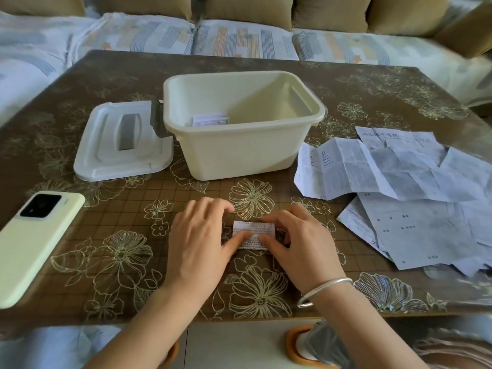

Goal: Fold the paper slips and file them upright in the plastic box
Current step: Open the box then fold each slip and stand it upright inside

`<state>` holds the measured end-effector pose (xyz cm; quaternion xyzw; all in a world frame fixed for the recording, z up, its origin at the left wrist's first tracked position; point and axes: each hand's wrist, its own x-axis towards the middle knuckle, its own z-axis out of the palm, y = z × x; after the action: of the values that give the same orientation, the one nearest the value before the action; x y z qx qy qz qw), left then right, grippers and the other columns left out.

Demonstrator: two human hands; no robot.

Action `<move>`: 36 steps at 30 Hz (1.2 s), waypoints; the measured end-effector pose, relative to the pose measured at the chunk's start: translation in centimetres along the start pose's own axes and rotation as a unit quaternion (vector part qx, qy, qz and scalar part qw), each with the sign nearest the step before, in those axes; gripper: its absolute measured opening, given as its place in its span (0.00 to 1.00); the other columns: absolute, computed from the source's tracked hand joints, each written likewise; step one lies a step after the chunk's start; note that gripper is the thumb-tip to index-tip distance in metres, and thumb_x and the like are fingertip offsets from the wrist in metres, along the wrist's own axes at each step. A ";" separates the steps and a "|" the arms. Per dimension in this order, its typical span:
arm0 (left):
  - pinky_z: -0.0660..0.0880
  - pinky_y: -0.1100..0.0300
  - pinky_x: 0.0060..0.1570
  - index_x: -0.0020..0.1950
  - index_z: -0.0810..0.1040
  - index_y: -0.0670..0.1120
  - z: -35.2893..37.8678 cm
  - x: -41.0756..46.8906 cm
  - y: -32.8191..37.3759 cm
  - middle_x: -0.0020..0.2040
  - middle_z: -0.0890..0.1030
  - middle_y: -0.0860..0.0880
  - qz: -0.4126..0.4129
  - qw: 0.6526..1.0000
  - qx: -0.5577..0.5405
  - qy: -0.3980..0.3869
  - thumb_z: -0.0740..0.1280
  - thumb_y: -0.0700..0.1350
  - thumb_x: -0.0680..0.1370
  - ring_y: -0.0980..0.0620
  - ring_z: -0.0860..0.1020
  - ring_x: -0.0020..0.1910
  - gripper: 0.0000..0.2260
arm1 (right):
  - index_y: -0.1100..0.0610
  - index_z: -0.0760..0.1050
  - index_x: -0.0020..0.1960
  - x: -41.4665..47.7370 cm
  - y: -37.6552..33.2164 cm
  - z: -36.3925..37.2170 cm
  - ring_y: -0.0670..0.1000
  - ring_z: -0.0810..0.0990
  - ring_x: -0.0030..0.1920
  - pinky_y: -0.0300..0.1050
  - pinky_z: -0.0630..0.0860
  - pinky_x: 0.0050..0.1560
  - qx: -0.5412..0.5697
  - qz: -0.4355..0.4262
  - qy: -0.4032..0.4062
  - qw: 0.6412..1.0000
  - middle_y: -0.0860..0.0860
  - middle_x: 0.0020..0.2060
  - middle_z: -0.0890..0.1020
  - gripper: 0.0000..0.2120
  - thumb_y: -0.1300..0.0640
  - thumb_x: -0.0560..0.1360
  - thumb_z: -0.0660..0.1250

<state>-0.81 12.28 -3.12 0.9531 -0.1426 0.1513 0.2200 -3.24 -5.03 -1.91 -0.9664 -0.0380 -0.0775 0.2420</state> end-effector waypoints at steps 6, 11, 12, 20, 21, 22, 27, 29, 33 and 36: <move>0.73 0.56 0.48 0.56 0.79 0.50 -0.6 0.6 -0.2 0.52 0.78 0.53 0.089 0.994 0.017 -0.056 0.67 0.56 0.73 0.52 0.75 0.50 0.15 | 0.43 0.78 0.57 0.4 -0.2 -0.7 0.43 0.73 0.42 0.39 0.72 0.38 -0.019 -0.009 -0.041 0.999 0.42 0.54 0.73 0.13 0.43 0.73 0.69; 0.71 0.57 0.55 0.58 0.77 0.51 -1.7 2.0 0.1 0.53 0.77 0.56 0.132 0.982 0.030 -0.134 0.66 0.57 0.74 0.54 0.74 0.53 0.15 | 0.44 0.75 0.57 0.9 -0.7 -1.6 0.45 0.74 0.44 0.41 0.75 0.42 -0.036 -0.011 -0.095 0.995 0.42 0.54 0.71 0.15 0.43 0.73 0.69; 0.69 0.59 0.56 0.58 0.76 0.52 -2.0 2.3 0.3 0.53 0.76 0.57 0.128 0.981 0.023 -0.147 0.68 0.58 0.75 0.55 0.73 0.54 0.16 | 0.44 0.74 0.56 1.1 -0.8 -1.8 0.45 0.74 0.43 0.42 0.75 0.42 -0.039 -0.015 -0.103 0.994 0.42 0.53 0.70 0.14 0.43 0.72 0.70; 0.66 0.64 0.44 0.46 0.74 0.53 -3.0 3.7 1.7 0.46 0.73 0.58 0.097 0.979 -0.009 -0.179 0.71 0.58 0.73 0.57 0.70 0.48 0.12 | 0.47 0.68 0.58 2.6 -1.6 -2.7 0.46 0.71 0.52 0.44 0.74 0.47 -0.080 -0.073 -0.132 0.985 0.43 0.51 0.74 0.19 0.44 0.72 0.71; 0.66 0.66 0.41 0.45 0.73 0.54 -3.5 3.6 1.9 0.44 0.74 0.59 0.101 0.981 -0.024 -0.166 0.72 0.57 0.74 0.59 0.71 0.45 0.11 | 0.47 0.68 0.59 2.8 -1.7 -3.0 0.46 0.72 0.53 0.45 0.75 0.48 -0.075 -0.082 -0.129 0.985 0.43 0.51 0.76 0.19 0.44 0.73 0.70; 0.65 0.68 0.38 0.44 0.72 0.55 -4.0 3.6 2.1 0.42 0.75 0.60 0.106 0.981 -0.037 -0.155 0.72 0.56 0.74 0.61 0.72 0.42 0.10 | 0.47 0.69 0.58 2.9 -1.8 -3.3 0.46 0.73 0.53 0.46 0.76 0.49 -0.071 -0.090 -0.128 0.985 0.43 0.50 0.77 0.17 0.43 0.73 0.69; 0.72 0.70 0.38 0.44 0.77 0.56 -8.5 6.0 2.5 0.39 0.79 0.61 0.139 0.975 -0.088 -0.151 0.70 0.56 0.73 0.62 0.77 0.40 0.06 | 0.50 0.78 0.46 4.8 -2.6 -6.5 0.47 0.78 0.41 0.45 0.75 0.41 -0.032 -0.152 -0.097 0.983 0.44 0.39 0.80 0.07 0.47 0.73 0.71; 0.74 0.71 0.39 0.44 0.79 0.56 -11.2 8.2 1.8 0.38 0.80 0.63 0.136 0.969 -0.139 -0.150 0.65 0.60 0.72 0.64 0.78 0.40 0.09 | 0.50 0.79 0.44 6.6 -2.9 -8.8 0.45 0.77 0.37 0.40 0.74 0.38 -0.001 -0.145 -0.067 0.987 0.43 0.36 0.80 0.05 0.50 0.72 0.72; 0.74 0.66 0.38 0.45 0.80 0.56 -14.5 13.6 -1.4 0.41 0.81 0.62 0.101 0.982 -0.147 -0.061 0.62 0.59 0.75 0.60 0.79 0.39 0.11 | 0.48 0.77 0.43 11.4 -3.3 -13.0 0.42 0.81 0.37 0.36 0.78 0.41 0.108 -0.127 -0.017 0.986 0.42 0.37 0.82 0.03 0.52 0.71 0.70; 0.69 0.70 0.39 0.45 0.80 0.55 -14.2 17.6 -3.2 0.41 0.80 0.62 0.078 0.990 -0.093 -0.074 0.64 0.49 0.78 0.69 0.76 0.42 0.05 | 0.51 0.77 0.42 16.5 -3.4 -13.2 0.47 0.81 0.39 0.43 0.79 0.41 0.081 -0.116 -0.049 0.989 0.46 0.38 0.82 0.03 0.54 0.74 0.69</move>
<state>13.21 17.99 14.00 0.9231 -0.2460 0.0833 0.2837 10.87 -7.75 13.95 -0.9352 -0.1678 -0.0538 0.3072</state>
